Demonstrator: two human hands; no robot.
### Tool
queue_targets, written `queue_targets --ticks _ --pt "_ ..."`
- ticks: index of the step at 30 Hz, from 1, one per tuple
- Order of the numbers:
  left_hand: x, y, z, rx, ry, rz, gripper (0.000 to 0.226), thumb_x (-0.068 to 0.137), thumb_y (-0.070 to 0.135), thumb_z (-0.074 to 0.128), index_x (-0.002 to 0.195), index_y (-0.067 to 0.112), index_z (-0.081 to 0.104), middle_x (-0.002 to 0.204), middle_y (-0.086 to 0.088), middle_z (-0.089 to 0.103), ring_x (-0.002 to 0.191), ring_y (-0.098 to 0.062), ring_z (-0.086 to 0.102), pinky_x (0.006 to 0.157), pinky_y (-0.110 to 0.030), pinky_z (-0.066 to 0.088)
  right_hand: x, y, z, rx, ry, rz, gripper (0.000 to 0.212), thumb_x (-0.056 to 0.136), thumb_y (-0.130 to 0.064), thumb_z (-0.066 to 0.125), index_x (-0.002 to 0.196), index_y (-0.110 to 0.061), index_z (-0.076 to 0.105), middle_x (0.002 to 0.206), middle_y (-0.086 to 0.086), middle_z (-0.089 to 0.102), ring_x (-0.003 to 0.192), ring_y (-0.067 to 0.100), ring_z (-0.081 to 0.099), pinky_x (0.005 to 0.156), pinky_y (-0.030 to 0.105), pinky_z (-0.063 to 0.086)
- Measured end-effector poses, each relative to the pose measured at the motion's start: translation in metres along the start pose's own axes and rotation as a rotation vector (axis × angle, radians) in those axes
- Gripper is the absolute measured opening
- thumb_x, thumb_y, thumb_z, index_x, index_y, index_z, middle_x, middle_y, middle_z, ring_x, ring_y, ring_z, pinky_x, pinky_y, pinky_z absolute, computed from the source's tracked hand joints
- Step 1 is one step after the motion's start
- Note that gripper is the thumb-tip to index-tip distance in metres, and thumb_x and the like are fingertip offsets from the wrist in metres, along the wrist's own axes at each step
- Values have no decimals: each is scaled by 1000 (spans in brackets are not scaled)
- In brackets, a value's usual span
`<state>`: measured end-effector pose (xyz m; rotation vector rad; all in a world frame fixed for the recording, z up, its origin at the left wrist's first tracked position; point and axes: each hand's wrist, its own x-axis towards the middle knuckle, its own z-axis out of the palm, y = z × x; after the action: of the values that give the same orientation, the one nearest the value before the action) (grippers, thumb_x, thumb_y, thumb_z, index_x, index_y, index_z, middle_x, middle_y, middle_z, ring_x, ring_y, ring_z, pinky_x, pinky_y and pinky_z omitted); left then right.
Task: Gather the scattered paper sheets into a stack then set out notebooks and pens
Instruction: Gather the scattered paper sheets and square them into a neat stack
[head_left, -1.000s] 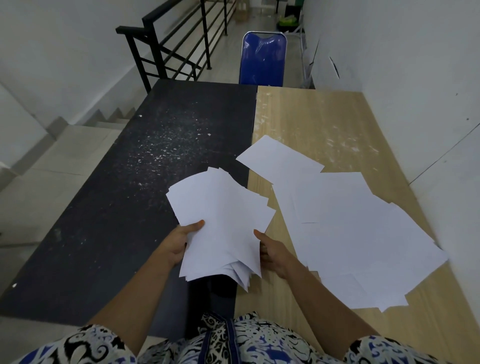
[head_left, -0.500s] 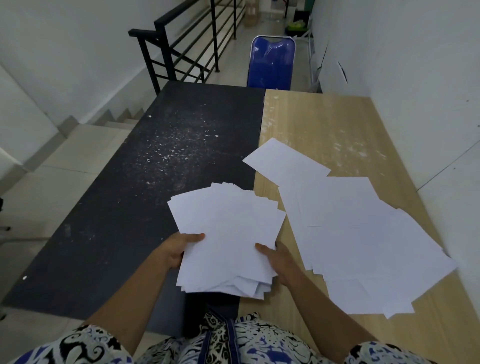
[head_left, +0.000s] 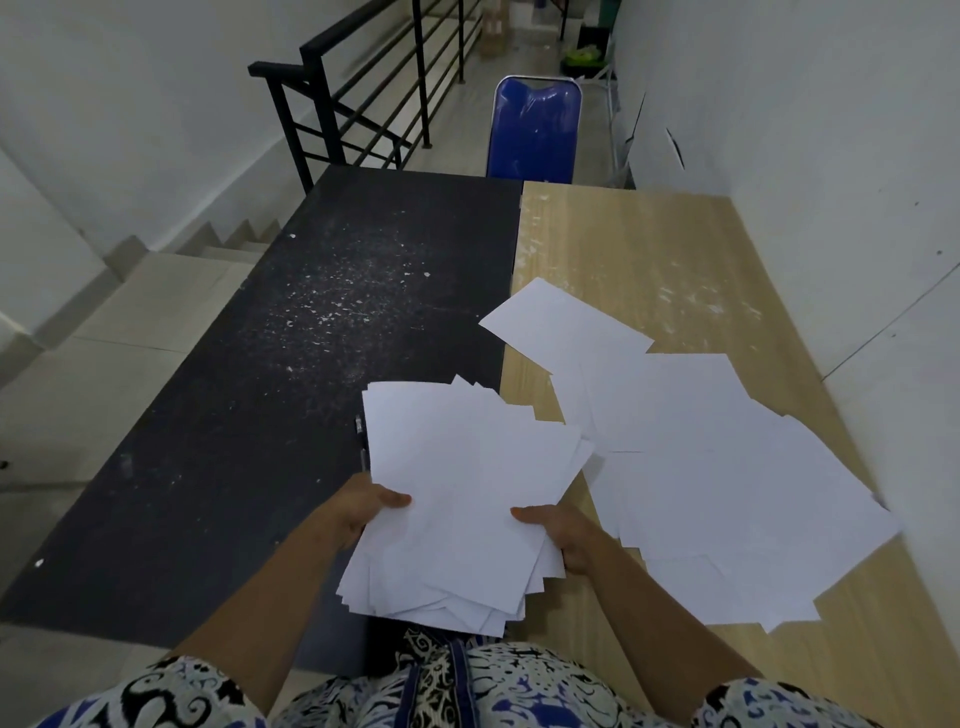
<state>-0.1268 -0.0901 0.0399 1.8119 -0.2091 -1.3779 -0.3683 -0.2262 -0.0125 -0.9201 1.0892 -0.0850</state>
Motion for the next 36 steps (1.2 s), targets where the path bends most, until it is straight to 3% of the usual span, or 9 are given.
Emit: queue_targets --ticks 5,8,11,14,18,21,28,31,36 --pt "0 21 9 -31 30 148 42 76 -8 73 116 -1 61 107 -14 67 86 -25 65 70 -35 54 -12 -31 -5 -76 83 -225 47 85 -11 71 129 -7 55 125 7 61 110 24 60 100 40 47" --pt "1 40 20 -115 66 245 43 75 -12 72 114 0 60 108 -16 65 92 -31 63 82 -45 53 -22 -60 -9 -73 201 -355 47 84 -10 73 128 -4 56 121 7 62 104 21 60 93 31 47" --pt "7 60 31 -178 90 343 45 73 -15 72 115 -4 60 114 -17 65 98 -31 63 88 -43 51 -27 -82 -15 -58 302 -436 46 80 -17 78 118 -6 55 113 3 62 100 18 59 87 27 47" --pt "9 80 43 -221 90 441 42 71 -16 71 111 -3 63 109 -15 67 91 -27 65 84 -38 52 -32 -95 -24 -20 344 -506 56 73 -23 84 118 -4 58 115 5 66 101 19 65 80 25 52" --pt "8 101 52 -225 6 528 40 72 -13 72 109 0 65 101 -7 71 85 -18 70 71 -30 57 -49 -105 -36 25 319 -644 35 73 -10 82 104 -16 68 101 -2 72 91 9 69 74 21 55" --pt "12 106 56 -229 -6 544 38 73 -12 72 108 3 65 102 -5 71 91 -22 68 75 -33 55 -53 -107 -39 91 355 -674 35 74 -8 81 105 -15 66 101 -1 71 92 14 69 79 28 56" --pt "11 105 63 -312 -57 585 42 74 -11 70 114 0 63 106 -9 71 98 -29 66 86 -41 54 -62 -106 -36 138 403 -712 23 78 -7 78 96 -16 69 94 -4 72 82 6 70 72 25 57" --pt "9 109 61 -354 -95 631 55 59 -4 81 112 3 65 104 -7 73 95 -23 69 80 -35 57 -67 -111 -35 118 401 -758 23 77 -5 78 94 -19 68 91 -5 72 79 3 69 68 22 56" --pt "6 113 66 -288 -67 664 39 70 -9 75 105 7 68 97 -1 75 90 -18 70 76 -32 55 -66 -113 -28 59 375 -758 25 75 -8 81 94 -20 69 96 1 73 90 17 69 78 35 57"
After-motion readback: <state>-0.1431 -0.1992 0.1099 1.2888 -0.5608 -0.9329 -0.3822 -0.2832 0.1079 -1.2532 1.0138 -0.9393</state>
